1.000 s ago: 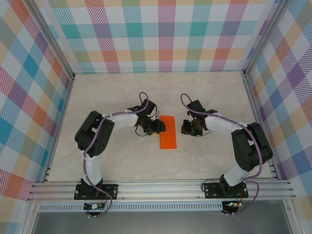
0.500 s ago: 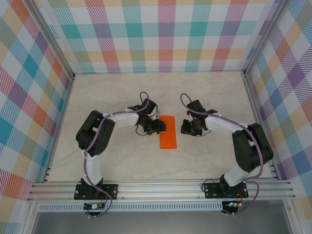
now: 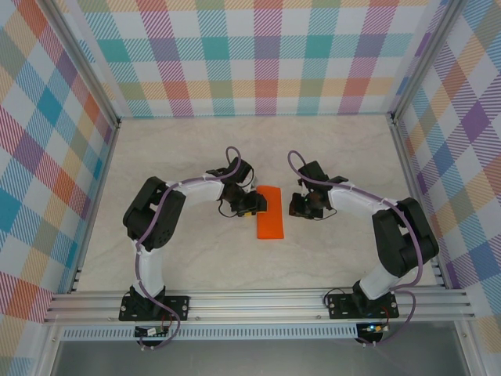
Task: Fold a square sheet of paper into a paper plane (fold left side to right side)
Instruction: Hold the square sheet of paper at the center of the table.
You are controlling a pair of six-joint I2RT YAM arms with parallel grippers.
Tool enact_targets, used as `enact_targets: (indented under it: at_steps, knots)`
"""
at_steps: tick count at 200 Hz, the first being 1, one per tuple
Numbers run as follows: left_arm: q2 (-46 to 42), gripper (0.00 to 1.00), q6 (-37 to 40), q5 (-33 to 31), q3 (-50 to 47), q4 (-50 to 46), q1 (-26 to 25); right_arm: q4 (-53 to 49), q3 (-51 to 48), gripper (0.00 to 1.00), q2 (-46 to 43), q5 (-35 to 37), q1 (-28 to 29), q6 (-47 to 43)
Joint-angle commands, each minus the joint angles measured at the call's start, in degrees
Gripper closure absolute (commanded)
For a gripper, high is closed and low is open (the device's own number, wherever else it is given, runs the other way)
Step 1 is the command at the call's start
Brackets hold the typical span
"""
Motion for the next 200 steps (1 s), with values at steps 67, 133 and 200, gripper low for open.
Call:
enact_targets:
  at_steps: [67,133,200]
  knots:
    - [4.81,0.53,0.96,-1.75,-0.59,-0.49,-1.93,3.2,0.43,0.88,-0.31,-4.75,0.94,1.67]
    - [4.71,0.53,0.87,-1.91,-0.68,-0.5,-2.02,14.62,-0.37,0.98,6.43,-14.61,0.92,5.94]
    - [4.72,0.53,0.91,-2.0,-0.58,-0.67,-2.05,13.65,1.37,0.98,11.68,-13.55,0.98,5.27]
